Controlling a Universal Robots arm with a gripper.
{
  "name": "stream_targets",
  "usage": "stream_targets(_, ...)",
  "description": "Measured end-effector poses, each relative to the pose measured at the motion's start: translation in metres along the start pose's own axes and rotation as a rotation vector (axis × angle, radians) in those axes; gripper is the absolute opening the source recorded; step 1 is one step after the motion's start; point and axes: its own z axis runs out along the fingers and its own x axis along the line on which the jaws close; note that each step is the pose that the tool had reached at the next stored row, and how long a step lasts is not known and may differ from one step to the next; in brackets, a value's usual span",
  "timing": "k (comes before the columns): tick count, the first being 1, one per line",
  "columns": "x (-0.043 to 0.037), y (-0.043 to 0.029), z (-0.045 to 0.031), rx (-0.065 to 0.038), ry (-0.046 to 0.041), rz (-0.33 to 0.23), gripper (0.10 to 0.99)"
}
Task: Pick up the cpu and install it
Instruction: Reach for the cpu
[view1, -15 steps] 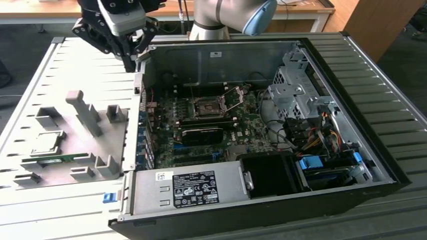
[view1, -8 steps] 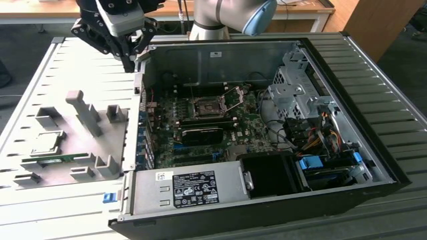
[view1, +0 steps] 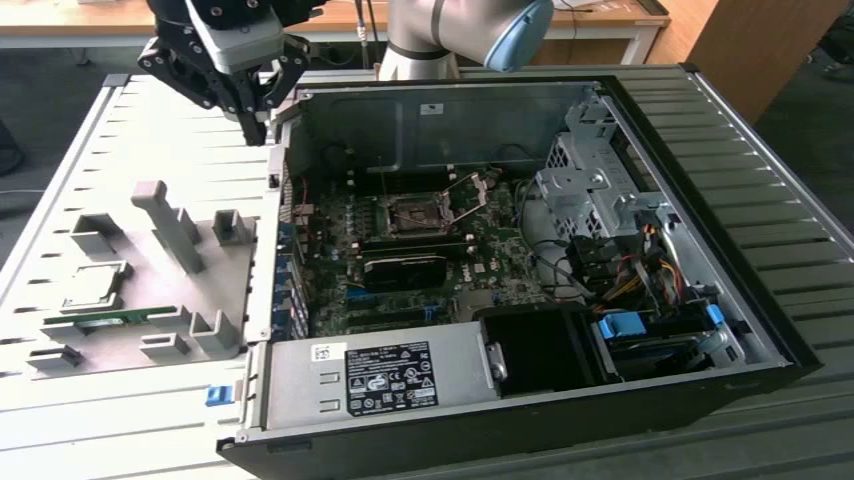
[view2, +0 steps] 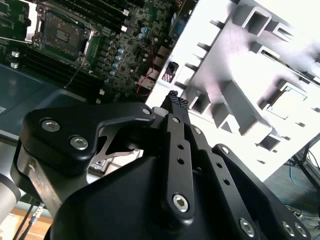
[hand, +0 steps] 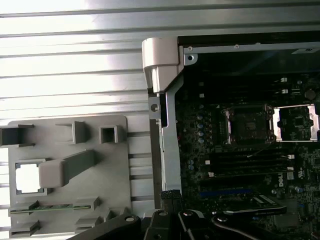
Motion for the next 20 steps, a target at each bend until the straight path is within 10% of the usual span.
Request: stream_targets(20,0.0076,-0.0006,0.0007,0.0,-0.0001,0.0,0.106)
